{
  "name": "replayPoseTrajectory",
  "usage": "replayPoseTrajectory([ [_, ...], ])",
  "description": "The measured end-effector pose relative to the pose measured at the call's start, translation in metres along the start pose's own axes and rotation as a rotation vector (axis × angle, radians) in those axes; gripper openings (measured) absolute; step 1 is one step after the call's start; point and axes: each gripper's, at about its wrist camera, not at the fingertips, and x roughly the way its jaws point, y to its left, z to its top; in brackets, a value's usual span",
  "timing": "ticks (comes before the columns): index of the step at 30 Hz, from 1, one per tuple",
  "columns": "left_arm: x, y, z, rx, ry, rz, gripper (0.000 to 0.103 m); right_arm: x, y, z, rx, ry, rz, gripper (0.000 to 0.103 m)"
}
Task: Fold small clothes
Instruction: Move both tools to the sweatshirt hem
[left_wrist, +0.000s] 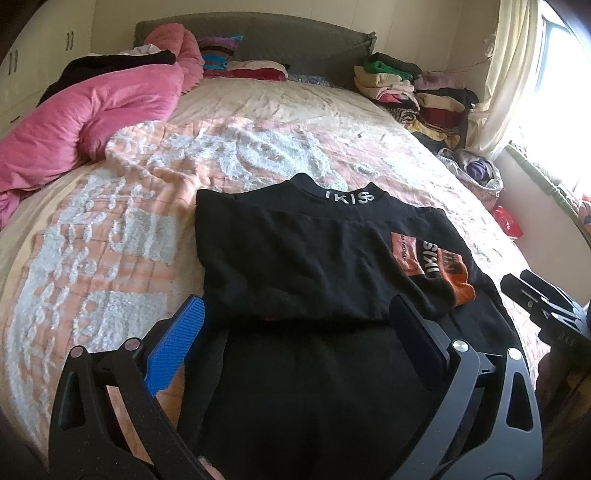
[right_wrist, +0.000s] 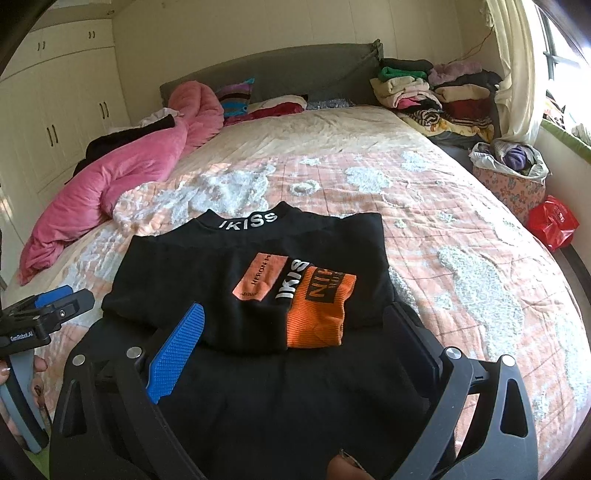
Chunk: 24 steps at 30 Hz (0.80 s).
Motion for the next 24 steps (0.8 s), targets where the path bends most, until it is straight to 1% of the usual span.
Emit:
replayPoseTrajectory([
  [5, -0.011, 0.002, -0.002, -0.003, -0.013, 0.001, 0.094, -0.012, -0.009, -0.001, 0.009, -0.014, -0.008, 0.097],
  [9, -0.019, 0.002, -0.006, 0.007, -0.019, 0.016, 0.094, -0.021, -0.017, -0.004, 0.017, -0.021, -0.018, 0.097],
  [24, -0.044, 0.011, -0.023, 0.017, -0.007, 0.065, 0.094, -0.055, -0.049, -0.018, 0.039, -0.031, -0.046, 0.097],
])
